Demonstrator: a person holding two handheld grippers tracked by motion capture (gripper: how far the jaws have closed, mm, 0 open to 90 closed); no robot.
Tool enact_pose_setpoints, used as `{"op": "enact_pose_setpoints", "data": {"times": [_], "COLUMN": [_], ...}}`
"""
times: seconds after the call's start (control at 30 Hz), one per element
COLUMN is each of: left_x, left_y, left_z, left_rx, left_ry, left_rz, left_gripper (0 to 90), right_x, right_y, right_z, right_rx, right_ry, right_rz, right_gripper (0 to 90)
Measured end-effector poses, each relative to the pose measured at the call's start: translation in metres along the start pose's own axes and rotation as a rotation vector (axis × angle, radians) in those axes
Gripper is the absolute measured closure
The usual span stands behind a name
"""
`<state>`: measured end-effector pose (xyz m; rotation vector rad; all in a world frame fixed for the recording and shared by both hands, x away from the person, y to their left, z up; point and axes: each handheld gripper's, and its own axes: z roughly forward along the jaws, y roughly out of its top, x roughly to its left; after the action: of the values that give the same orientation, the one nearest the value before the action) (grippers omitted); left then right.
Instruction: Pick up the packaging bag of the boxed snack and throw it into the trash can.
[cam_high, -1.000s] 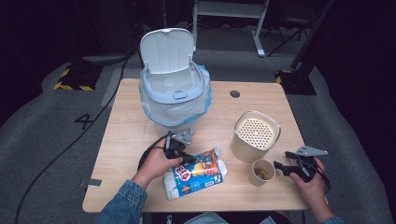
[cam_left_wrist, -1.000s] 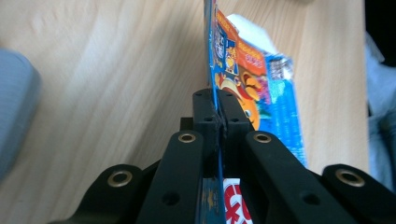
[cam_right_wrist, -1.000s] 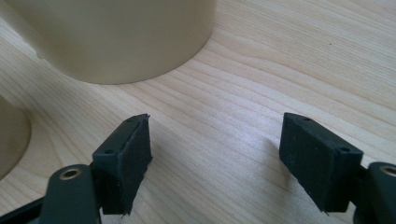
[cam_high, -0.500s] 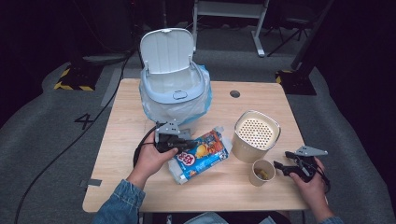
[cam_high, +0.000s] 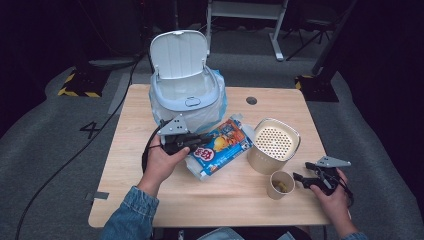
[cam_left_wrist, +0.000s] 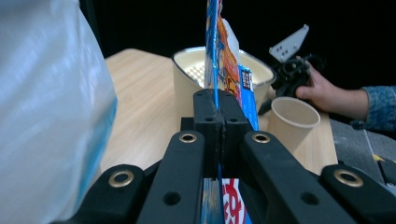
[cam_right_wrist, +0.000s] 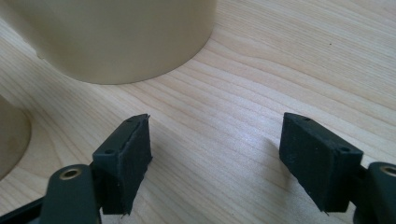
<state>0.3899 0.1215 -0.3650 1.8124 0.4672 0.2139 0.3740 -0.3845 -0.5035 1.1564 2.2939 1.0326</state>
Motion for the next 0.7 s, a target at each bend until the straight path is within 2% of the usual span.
{"op": "enact_pose_setpoints", "data": {"times": [0.23,0.47,0.57,0.7], "left_x": [0.005,0.008,0.008,0.009], "left_y": [0.015,0.032,0.039,0.050], "left_z": [-0.006,-0.010,-0.012,-0.014], "left_rx": [-0.066,-0.087,-0.122,-0.141], "left_ry": [0.027,0.078,0.097,0.123], "left_rz": [0.000,0.013,0.015,0.022], "left_gripper": [88.8,88.8,88.8,88.8], "right_x": [0.000,0.000,0.000,0.000], "right_y": [0.000,0.000,0.000,0.000], "right_z": [0.000,0.000,0.000,0.000], "right_rx": [0.000,0.000,0.000,0.000], "right_ry": [0.000,0.000,0.000,0.000], "right_rz": [0.000,0.000,0.000,0.000], "right_gripper": [25.6,25.6,25.6,25.6]}}
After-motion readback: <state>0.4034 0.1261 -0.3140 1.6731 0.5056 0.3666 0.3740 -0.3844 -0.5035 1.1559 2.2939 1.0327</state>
